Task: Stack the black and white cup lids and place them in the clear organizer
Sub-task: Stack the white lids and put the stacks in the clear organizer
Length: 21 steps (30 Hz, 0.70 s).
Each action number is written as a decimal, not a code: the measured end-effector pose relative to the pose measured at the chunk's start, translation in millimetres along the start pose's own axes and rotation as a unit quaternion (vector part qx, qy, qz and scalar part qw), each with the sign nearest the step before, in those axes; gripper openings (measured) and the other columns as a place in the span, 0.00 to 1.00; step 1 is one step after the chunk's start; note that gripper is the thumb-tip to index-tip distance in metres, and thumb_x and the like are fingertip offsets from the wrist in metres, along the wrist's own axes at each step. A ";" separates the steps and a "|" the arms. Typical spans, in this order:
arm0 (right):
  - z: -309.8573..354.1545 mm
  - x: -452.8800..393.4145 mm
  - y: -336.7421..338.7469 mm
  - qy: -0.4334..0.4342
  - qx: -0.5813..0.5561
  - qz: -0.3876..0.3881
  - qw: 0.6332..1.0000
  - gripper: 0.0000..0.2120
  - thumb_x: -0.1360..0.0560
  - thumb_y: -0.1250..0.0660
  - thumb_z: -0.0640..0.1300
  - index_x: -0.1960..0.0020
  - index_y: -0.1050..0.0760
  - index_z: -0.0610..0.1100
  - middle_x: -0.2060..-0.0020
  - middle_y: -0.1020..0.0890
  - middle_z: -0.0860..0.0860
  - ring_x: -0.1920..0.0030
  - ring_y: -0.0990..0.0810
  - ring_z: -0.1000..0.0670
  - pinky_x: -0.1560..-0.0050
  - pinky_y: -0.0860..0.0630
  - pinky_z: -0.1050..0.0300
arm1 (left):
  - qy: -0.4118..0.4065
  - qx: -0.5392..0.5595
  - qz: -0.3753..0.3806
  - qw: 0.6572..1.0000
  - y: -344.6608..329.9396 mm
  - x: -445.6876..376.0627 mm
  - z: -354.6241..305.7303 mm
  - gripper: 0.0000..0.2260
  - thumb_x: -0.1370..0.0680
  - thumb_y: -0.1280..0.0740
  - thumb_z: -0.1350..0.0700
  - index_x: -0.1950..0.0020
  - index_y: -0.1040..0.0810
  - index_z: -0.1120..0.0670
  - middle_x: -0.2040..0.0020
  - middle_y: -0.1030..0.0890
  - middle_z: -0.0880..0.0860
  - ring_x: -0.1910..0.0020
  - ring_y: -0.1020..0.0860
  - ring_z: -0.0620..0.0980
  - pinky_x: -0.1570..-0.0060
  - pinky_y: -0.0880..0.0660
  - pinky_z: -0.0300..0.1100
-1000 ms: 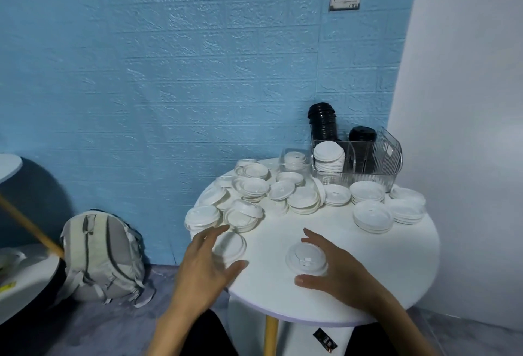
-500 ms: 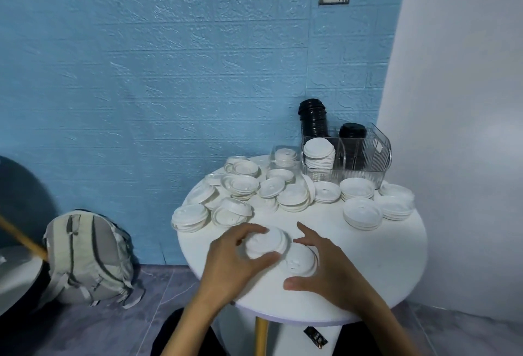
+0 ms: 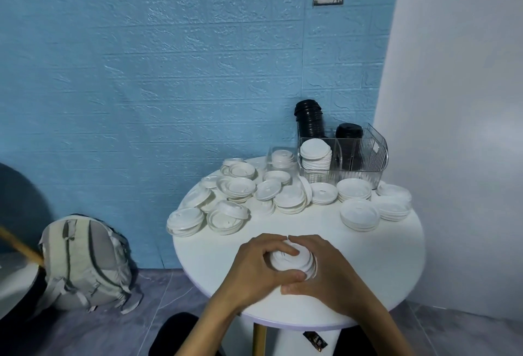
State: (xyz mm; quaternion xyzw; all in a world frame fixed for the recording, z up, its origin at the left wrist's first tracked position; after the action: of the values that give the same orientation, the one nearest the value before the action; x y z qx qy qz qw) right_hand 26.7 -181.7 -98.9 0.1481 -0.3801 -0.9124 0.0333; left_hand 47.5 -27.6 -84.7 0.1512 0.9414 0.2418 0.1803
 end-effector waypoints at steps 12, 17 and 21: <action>-1.5 3.3 -0.6 -0.010 -0.014 0.013 1.000 0.56 0.48 0.28 0.80 0.24 0.40 0.63 0.29 0.31 0.65 0.29 0.31 0.60 0.26 0.34 0.56 | 0.002 -0.070 0.073 0.995 -8.4 0.6 5.5 0.11 0.28 0.23 0.43 0.48 0.18 0.35 0.37 0.24 0.31 0.36 0.33 0.34 0.30 0.36 0.44; -0.4 0.8 -2.0 -0.018 0.000 0.024 1.000 0.53 0.49 0.30 0.81 0.28 0.34 0.63 0.32 0.27 0.65 0.32 0.28 0.59 0.26 0.34 0.53 | -0.012 -0.078 0.071 0.994 -6.0 2.9 3.4 0.13 0.27 0.25 0.41 0.43 0.18 0.36 0.36 0.25 0.31 0.35 0.33 0.34 0.28 0.37 0.48; -4.0 1.0 2.8 -0.003 0.002 -0.005 1.000 0.35 0.41 0.20 0.67 0.38 0.32 0.68 0.38 0.28 0.73 0.36 0.29 0.66 0.29 0.34 0.61 | -0.053 -0.033 -0.038 0.997 28.5 7.6 -6.6 0.11 0.27 0.24 0.41 0.45 0.16 0.35 0.37 0.23 0.31 0.32 0.31 0.33 0.29 0.36 0.43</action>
State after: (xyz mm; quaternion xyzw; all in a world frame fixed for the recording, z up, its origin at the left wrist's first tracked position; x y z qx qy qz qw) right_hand 26.8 -186.6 -99.9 0.1474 -0.3815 -0.9121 0.0269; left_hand 43.6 -3.5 -66.8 0.1219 0.9269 0.2577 0.2443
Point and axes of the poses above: each hand's wrist, its own x-axis away from the middle knuckle, its own y-axis out of the back of the hand, z = x × y, the point moved 7 cm from there along -x, towards the middle knuckle
